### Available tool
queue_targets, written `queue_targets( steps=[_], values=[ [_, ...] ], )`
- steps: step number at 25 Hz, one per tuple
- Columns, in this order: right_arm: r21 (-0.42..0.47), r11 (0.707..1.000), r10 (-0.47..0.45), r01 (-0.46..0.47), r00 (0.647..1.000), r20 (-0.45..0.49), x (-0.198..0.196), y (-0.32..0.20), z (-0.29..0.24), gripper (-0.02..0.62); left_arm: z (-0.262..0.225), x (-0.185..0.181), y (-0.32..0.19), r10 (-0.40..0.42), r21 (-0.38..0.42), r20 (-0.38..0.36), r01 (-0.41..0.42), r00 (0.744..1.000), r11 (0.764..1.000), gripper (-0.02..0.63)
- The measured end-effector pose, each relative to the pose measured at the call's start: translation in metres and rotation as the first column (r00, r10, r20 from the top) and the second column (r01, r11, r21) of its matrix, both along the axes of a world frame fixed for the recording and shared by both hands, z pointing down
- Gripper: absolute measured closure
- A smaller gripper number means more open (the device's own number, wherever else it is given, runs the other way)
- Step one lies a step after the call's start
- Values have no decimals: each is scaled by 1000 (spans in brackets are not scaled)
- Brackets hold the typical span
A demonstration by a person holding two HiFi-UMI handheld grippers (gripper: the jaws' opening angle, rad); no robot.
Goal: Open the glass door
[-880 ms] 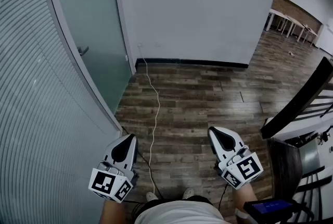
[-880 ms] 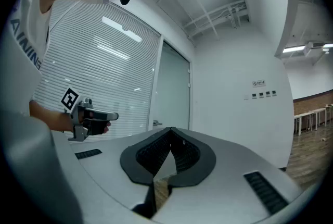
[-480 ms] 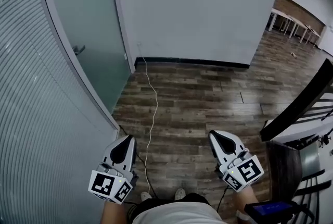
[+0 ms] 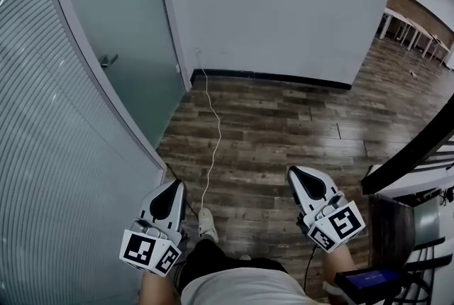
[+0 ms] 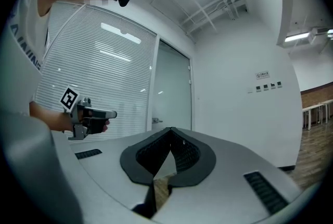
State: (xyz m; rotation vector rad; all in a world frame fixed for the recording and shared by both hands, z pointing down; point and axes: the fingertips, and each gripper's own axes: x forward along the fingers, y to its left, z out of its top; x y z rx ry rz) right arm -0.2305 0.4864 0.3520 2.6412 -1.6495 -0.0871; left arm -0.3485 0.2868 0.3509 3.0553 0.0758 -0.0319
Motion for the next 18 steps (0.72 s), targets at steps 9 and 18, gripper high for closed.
queue_targets(
  steps=[9, 18],
  values=[
    [-1, 1000, 3, -3, 1000, -3, 76, -47, 0, 595, -1, 90, -41, 34, 1, -3, -34, 999, 999, 607],
    [-6, 1000, -7, 7, 1000, -1, 184, -151, -9, 595, -13, 201, -142, 39, 11, 5, -39, 999, 999, 607]
  ],
)
